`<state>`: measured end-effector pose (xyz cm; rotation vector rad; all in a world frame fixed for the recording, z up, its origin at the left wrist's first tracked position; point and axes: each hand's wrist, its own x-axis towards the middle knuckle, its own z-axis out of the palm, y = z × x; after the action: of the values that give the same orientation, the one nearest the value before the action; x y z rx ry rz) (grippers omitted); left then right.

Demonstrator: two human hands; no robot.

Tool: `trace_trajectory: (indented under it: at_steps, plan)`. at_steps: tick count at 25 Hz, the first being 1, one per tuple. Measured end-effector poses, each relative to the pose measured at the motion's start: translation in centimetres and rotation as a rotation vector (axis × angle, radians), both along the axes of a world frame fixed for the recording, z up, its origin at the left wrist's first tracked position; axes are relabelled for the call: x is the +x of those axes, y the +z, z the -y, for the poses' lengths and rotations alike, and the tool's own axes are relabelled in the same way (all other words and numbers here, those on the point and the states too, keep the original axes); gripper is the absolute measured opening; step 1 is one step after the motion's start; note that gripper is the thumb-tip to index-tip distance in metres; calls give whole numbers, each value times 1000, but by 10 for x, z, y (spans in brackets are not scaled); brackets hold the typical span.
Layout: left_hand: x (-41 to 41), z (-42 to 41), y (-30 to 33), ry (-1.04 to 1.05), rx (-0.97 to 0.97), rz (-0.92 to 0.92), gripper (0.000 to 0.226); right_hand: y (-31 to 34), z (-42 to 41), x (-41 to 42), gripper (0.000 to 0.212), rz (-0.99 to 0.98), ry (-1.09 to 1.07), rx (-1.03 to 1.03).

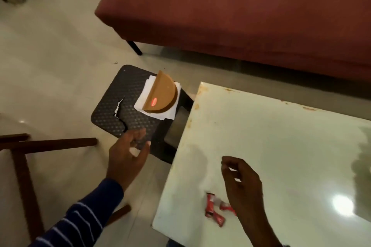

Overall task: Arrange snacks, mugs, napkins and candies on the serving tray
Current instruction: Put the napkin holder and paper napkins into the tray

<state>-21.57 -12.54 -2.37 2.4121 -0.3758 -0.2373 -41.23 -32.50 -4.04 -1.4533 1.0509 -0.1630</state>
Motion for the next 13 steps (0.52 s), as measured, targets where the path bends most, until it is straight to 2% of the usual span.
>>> trace_trajectory:
  at_steps: [4,7,9,11,13]
  plan:
    - [71,-2,-13,-7,-20,-27,28,-8,-30,106,12,-37,82,-3]
    - [107,14,-29,28,-42,-77,37,-14,-44,176,5,-90,62,62]
    - [122,29,-41,44,-37,-122,43,-21,-47,212,15,-95,-16,31]
    - [129,45,-49,33,-31,-170,46,-29,-47,237,13,-96,-106,31]
    - [135,54,-56,44,-53,-221,44,-34,-51,254,33,-139,-142,48]
